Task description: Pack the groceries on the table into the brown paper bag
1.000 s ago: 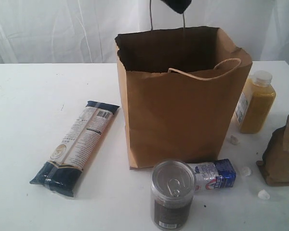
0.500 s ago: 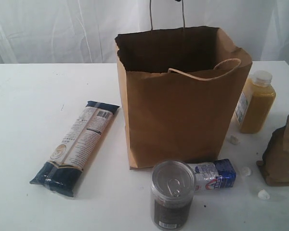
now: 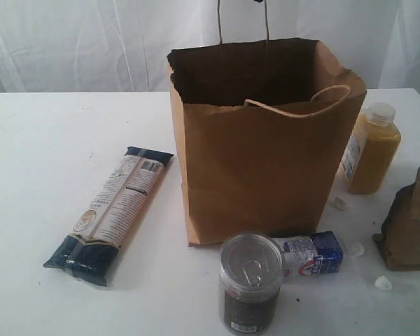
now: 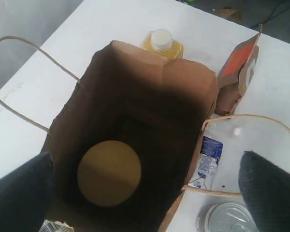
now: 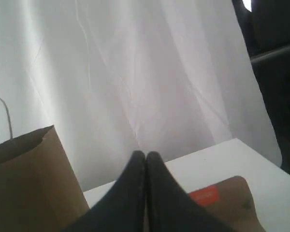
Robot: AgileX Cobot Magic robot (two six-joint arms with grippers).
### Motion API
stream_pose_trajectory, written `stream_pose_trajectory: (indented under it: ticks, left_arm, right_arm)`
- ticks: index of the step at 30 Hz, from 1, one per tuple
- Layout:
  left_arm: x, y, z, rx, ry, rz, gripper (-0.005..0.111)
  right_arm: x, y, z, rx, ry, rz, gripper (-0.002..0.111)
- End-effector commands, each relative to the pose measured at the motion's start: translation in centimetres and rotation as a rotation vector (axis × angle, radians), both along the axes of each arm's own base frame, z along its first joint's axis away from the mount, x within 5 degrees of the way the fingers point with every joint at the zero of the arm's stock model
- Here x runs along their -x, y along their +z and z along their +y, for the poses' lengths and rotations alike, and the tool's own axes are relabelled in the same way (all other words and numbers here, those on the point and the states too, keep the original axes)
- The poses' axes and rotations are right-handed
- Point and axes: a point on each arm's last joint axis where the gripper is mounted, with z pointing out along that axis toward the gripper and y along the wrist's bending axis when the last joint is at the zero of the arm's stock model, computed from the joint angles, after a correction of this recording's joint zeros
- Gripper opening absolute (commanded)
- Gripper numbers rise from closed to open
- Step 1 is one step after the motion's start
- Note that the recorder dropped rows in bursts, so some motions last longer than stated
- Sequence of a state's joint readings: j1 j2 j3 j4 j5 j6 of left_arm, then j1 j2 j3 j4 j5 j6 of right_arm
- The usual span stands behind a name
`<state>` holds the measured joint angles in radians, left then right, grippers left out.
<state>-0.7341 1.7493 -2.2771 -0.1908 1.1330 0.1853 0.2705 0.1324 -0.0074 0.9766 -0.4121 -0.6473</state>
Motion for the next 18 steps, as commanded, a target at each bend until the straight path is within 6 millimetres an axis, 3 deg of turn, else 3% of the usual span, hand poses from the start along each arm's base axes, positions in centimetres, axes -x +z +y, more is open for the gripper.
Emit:
stream_pose_trajectory:
  ticks: [1, 18]
  left_arm:
    - [0.99, -0.05, 0.45, -0.049, -0.028, 0.05, 0.105]
    - [0.83, -0.09, 0.58, -0.063, -0.015, 0.037, 0.105]
  right_arm:
    - [0.04, -0.28, -0.38, -0.063, -0.03, 0.004, 0.0]
    - [0.04, -0.28, -0.38, -0.083, -0.027, 0.002, 0.0]
